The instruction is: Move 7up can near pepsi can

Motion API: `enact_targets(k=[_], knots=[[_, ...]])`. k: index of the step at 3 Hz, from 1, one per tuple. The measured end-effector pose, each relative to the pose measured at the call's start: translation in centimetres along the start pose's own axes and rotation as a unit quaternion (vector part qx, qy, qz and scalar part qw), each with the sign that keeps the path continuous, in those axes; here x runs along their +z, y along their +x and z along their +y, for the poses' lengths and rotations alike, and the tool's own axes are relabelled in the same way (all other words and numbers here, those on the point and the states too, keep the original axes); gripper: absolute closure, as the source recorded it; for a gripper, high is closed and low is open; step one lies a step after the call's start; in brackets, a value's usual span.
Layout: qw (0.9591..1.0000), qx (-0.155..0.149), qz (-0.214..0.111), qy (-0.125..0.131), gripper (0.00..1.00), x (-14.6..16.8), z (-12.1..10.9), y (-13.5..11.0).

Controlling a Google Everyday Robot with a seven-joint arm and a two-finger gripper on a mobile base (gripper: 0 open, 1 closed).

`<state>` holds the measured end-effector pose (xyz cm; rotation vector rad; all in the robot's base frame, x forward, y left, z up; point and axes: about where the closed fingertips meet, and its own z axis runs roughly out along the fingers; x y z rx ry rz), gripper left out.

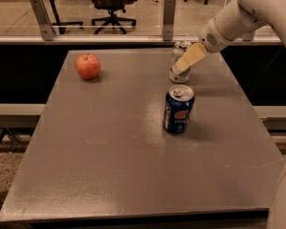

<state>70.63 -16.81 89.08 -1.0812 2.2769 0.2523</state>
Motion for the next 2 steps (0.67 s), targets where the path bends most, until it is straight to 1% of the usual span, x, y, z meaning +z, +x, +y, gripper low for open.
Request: enact_targets(k=[1, 2], knots=[[0.9996, -0.010, -0.017, -0.022, 0.01, 0.65, 0.75, -0.53], [0.9987, -0.020, -0.026, -0.039, 0.23, 0.71, 1.46, -0.67]])
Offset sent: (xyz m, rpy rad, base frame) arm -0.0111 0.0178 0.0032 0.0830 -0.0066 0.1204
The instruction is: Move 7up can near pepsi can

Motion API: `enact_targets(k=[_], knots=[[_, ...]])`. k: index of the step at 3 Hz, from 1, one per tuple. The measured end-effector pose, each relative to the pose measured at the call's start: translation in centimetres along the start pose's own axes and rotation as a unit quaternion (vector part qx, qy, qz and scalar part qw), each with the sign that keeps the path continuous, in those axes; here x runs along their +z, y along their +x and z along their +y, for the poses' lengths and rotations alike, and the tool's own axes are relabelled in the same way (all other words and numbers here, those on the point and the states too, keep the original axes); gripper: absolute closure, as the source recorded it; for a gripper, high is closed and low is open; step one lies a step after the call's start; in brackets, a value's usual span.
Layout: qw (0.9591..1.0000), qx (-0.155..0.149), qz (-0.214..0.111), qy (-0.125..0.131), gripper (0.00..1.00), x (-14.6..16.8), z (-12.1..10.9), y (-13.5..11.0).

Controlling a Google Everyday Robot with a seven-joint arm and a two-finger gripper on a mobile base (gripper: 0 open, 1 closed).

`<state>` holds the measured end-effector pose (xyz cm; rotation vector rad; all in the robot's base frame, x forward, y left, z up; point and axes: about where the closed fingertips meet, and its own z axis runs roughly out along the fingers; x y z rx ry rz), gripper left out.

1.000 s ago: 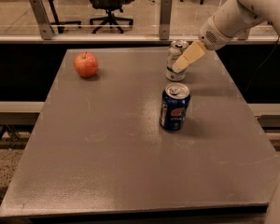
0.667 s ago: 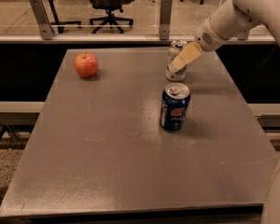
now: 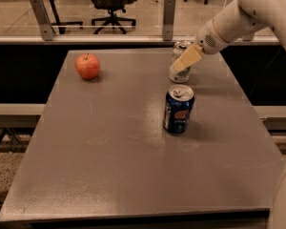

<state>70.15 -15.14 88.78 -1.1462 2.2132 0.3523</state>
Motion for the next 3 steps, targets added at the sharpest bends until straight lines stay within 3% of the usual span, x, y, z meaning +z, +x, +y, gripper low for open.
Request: enact_targets(k=[3], knots=[[0.9978, -0.043, -0.024, -0.044, 0.93, -2.3, 2.9, 0.0]])
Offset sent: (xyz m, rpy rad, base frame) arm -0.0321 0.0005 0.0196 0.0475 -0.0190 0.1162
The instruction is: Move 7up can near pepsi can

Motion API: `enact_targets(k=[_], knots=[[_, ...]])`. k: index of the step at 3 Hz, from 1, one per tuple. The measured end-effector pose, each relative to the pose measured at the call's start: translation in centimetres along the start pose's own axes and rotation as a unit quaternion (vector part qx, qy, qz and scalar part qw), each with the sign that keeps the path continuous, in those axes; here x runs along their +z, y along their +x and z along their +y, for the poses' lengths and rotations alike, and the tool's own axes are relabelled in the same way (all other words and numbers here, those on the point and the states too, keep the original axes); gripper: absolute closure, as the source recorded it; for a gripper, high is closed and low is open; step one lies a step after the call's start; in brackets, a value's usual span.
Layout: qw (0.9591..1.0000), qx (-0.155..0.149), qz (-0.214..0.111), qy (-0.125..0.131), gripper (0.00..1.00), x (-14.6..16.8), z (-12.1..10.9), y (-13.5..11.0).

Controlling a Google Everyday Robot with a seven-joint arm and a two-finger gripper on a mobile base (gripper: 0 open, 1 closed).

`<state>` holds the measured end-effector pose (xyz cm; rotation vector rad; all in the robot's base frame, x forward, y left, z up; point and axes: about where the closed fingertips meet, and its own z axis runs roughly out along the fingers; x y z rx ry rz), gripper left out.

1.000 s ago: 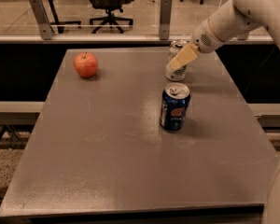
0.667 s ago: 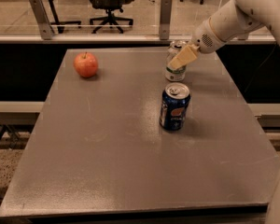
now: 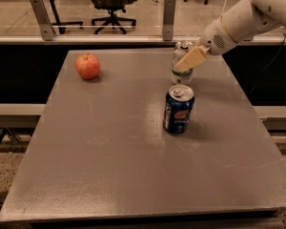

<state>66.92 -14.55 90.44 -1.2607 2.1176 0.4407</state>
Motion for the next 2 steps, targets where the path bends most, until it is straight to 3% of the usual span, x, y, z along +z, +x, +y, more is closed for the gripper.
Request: enact_targets(k=[1, 2], knots=[[0.9992, -0.025, -0.011, -0.031, 1.00, -1.5, 2.9, 0.5], [0.9963, -0.044, -0.019, -0.072, 1.00, -2.6, 6.1, 1.9]])
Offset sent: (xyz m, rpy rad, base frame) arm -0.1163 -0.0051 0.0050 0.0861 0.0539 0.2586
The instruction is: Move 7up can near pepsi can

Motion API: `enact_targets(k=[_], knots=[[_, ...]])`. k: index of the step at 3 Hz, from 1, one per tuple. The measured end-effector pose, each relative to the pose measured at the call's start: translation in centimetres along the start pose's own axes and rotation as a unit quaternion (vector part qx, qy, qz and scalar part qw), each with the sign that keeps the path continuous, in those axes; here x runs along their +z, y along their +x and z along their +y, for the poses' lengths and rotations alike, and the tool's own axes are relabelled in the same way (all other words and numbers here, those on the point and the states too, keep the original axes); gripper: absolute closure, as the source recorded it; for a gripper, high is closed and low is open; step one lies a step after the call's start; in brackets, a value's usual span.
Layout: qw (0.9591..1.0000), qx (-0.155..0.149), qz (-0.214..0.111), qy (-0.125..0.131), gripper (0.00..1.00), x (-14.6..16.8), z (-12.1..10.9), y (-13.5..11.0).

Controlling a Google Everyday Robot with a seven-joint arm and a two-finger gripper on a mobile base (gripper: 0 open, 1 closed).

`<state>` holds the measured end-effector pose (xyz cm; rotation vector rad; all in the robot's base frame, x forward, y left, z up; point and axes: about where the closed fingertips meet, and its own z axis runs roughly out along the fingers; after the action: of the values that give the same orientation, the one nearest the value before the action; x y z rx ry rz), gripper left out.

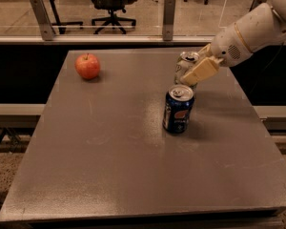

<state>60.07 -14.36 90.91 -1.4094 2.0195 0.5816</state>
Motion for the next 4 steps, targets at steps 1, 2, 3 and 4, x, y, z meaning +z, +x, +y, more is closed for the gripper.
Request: enact_targets(k=[1, 2, 3, 4], knots=[[0.9991, -0.018, -0.012, -0.037, 1.00, -0.3, 3.0, 0.6], [0.9973, -0.038, -0.016, -0.060, 1.00, -0.6, 4.8, 0.9], [0.9953, -0.059, -0.009, -0.076, 0.82, -0.6, 6.1, 1.4], [0.9935, -0.071, 0.001, -0.089, 0.58, -0.4, 6.6, 2.2]])
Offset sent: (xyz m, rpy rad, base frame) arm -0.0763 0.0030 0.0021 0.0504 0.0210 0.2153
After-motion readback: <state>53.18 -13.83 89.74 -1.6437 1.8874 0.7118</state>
